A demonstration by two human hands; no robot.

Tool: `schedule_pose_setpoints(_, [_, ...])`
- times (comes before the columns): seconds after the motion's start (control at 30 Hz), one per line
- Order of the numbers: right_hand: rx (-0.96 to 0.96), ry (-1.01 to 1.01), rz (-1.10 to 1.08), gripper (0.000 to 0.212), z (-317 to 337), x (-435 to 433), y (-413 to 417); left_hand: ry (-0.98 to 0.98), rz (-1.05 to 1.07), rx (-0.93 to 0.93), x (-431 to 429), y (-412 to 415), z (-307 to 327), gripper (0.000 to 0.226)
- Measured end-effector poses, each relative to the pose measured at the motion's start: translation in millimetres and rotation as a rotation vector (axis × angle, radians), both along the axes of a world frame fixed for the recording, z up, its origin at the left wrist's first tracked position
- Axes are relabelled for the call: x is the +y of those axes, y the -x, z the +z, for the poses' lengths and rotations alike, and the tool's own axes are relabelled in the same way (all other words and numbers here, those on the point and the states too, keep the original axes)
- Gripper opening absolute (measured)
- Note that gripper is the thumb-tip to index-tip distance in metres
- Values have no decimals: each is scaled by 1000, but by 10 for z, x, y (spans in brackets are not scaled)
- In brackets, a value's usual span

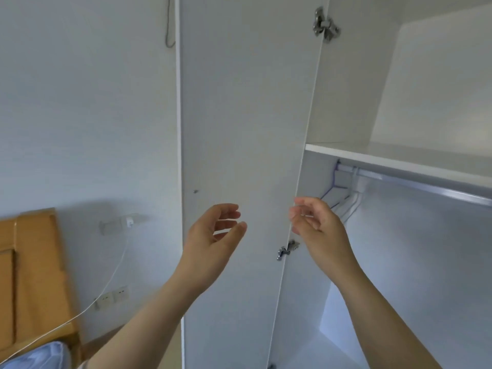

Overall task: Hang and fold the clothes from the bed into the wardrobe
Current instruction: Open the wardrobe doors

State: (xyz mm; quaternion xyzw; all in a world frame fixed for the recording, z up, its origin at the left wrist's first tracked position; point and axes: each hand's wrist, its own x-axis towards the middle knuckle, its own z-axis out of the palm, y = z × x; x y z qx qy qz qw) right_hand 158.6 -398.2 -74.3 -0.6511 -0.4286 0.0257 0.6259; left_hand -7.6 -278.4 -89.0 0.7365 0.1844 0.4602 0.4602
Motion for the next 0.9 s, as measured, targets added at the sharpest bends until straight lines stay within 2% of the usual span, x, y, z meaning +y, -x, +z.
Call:
schedule_pose_setpoints(0.23, [70, -53, -244, 17, -124, -862, -409, 32, -221, 11, -585, -766, 7, 22])
schedule_pose_setpoints(0.5, [47, -76, -522, 19, -168, -1348, -793, 29, -464, 18, -877, -1645, -26, 22])
schedule_pose_setpoints(0.73, [72, -138, -840, 23, -197, -1551, -922, 12, -770, 7, -915, -2388, -26, 24])
schedule_pose_setpoints(0.9, [59, -191, -1140, 26, -152, -1830, -723, 33, -1049, -20, -1271, -2756, 87, 24])
